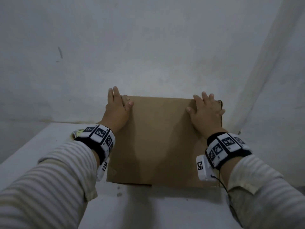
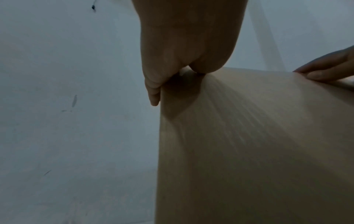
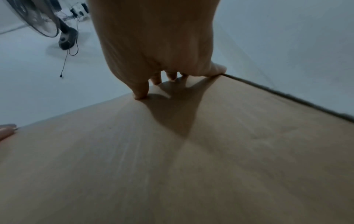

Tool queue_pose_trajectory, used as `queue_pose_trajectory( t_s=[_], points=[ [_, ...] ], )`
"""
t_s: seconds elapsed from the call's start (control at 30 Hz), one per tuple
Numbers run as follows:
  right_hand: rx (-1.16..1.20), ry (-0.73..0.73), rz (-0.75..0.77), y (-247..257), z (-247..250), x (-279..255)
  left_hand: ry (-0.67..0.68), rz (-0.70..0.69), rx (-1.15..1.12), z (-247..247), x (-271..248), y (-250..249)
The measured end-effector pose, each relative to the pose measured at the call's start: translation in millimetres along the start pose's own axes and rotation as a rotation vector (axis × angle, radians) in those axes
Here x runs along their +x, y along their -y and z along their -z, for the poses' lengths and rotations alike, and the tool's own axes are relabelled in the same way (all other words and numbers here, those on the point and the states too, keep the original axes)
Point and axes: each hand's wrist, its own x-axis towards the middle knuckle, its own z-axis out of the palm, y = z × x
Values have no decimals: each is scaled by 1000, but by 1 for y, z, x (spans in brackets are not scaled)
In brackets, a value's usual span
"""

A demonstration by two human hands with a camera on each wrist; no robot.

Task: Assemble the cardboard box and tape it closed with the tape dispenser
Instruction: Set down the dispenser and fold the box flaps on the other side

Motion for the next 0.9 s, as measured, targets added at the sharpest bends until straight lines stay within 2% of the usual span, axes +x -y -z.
queue_pose_trajectory(
  t_s=[0.17,0.37,0.6,0.77,0.9],
  points=[
    [23,23,-26,-13,-15,-1,25,42,18,-14,-8,6],
    [123,83,-200,-25,-38,-31,181,131,49,-24,-28,30],
    [72,62,-176,-20,-31,-41,169,124,41,-24,-31,36],
    [29,57,-130,-17,-13,-32,168,143,144,-7,-26,21],
    [-76,197,-82,-6,-5,-22,224,113,204,2,-21,9]
  ],
)
